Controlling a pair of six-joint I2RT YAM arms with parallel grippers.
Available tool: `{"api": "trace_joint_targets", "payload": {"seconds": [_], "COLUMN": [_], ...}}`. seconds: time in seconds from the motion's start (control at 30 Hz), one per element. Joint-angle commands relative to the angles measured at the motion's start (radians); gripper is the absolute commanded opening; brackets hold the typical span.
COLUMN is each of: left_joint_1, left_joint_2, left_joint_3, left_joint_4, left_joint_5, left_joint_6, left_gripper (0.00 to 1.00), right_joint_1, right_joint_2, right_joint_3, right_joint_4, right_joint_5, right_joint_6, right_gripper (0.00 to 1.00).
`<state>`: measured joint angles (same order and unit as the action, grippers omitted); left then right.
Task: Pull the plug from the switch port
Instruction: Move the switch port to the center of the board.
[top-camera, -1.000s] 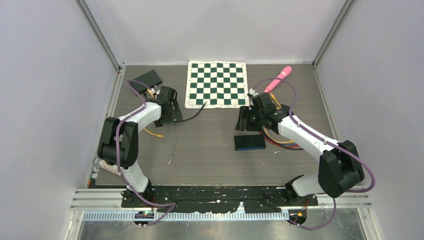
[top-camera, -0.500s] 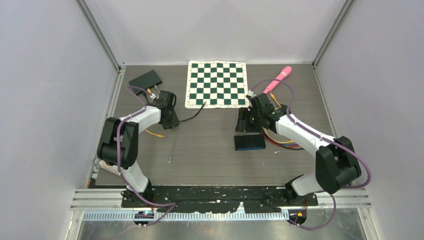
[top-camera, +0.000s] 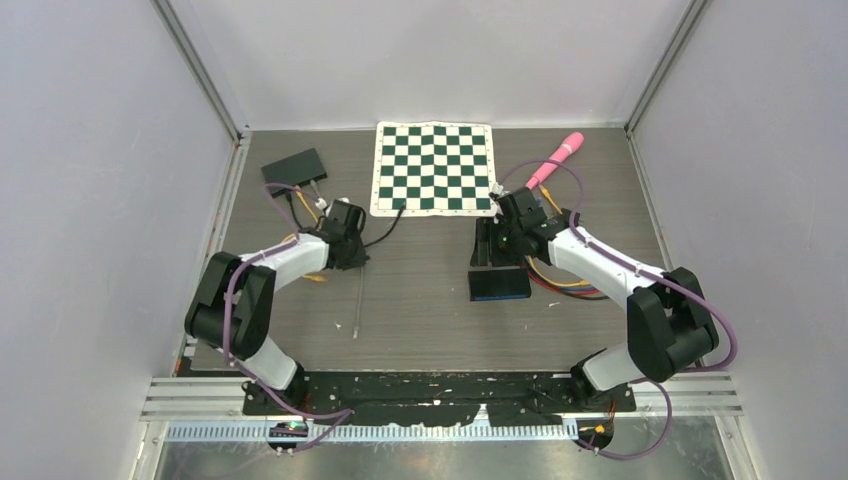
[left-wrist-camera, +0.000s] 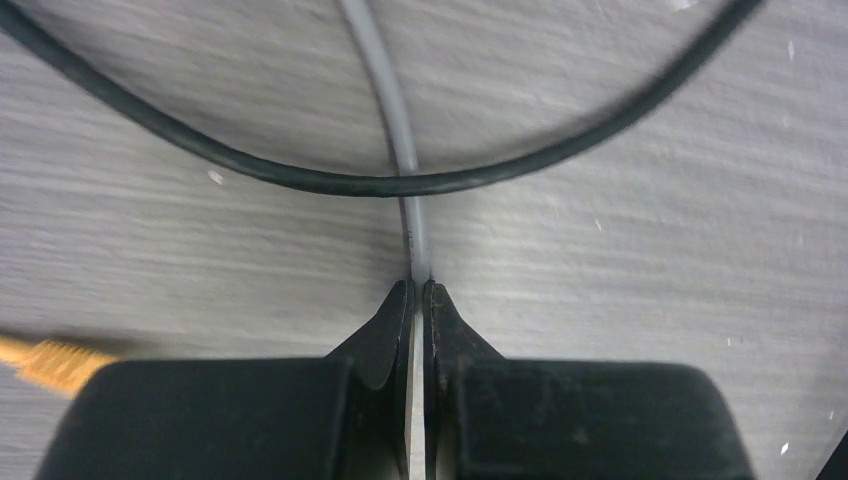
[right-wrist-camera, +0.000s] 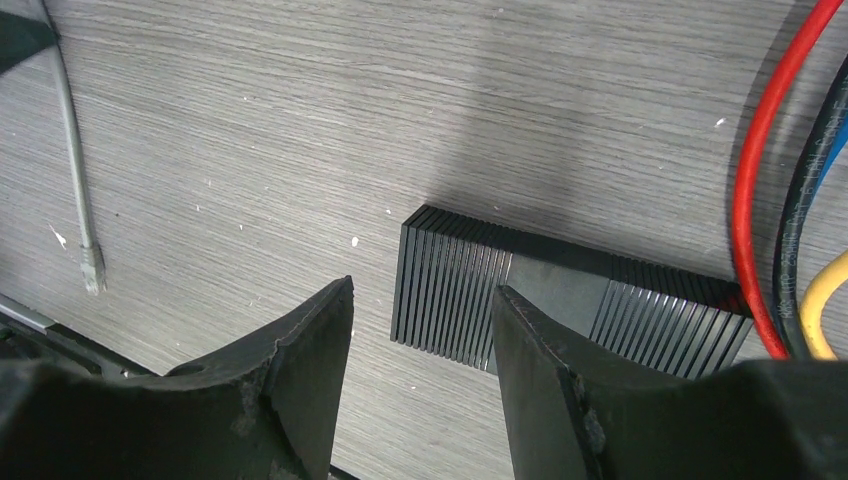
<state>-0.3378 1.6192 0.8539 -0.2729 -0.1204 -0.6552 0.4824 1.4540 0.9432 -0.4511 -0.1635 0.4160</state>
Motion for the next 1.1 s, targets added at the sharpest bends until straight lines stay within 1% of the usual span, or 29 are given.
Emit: {"api": "trace_joint_targets", "payload": {"seconds": [0.0,0.17,0.37,0.47,0.53,0.6,0.7,0.8,0.9,0.97,1.07], "left_joint_1": [-0.114,-0.236,-0.427,-0.511,-0.541,-0.547,-0.547,-0.546,-0.533,-0.475,-0.284], "left_joint_2": [-0.008,-0.048,-0.107,-0.182,-0.255,-0.338,-0.492,-0.609,-0.672,-0.681,-0.681], "left_joint_3": [-0.086,-0.135,-0.155,-0.195,-0.235,-0.257,-0.238,-0.172,-0.082,-0.031,0.006], "left_joint_4": [-0.118,-0.140,-0.210,-0.218,-0.216,-0.241,-0.327,-0.387,-0.435,-0.473,-0.470], "left_joint_5": [0.039,0.035,0.056,0.075,0.082,0.068,-0.008,-0.109,-0.224,-0.273,-0.177], "left_joint_6": [-0.037,-0.094,-0.116,-0.144,-0.179,-0.195,-0.176,-0.115,-0.052,-0.015,0.068], "left_gripper": [0.00,0.00,0.00,0.14,0.28,0.43,0.66,0.82,0.98,1.00,1.00], "right_joint_1": [0.003,0.004,0.004,0.005,0.004,0.004,0.004,0.005,0.014,0.031,0.065], "right_joint_2": [0.006,0.002,-0.003,0.002,0.008,0.015,0.029,0.061,0.089,0.120,0.178], "right_joint_3": [0.023,0.019,0.011,0.015,0.020,0.028,0.049,0.076,0.118,0.152,0.208], "right_joint_4": [0.006,0.005,0.005,0.003,0.004,0.004,0.015,0.025,0.037,0.041,0.040], "right_joint_5": [-0.016,-0.023,-0.032,-0.035,-0.037,-0.042,-0.066,-0.095,-0.129,-0.146,-0.136], "right_joint_6": [-0.025,-0.034,-0.045,-0.050,-0.052,-0.051,-0.043,-0.037,-0.031,-0.025,-0.014], "right_gripper": [0.60,0.60,0.60,0.60,0.60,0.60,0.60,0.60,0.61,0.61,0.61]}}
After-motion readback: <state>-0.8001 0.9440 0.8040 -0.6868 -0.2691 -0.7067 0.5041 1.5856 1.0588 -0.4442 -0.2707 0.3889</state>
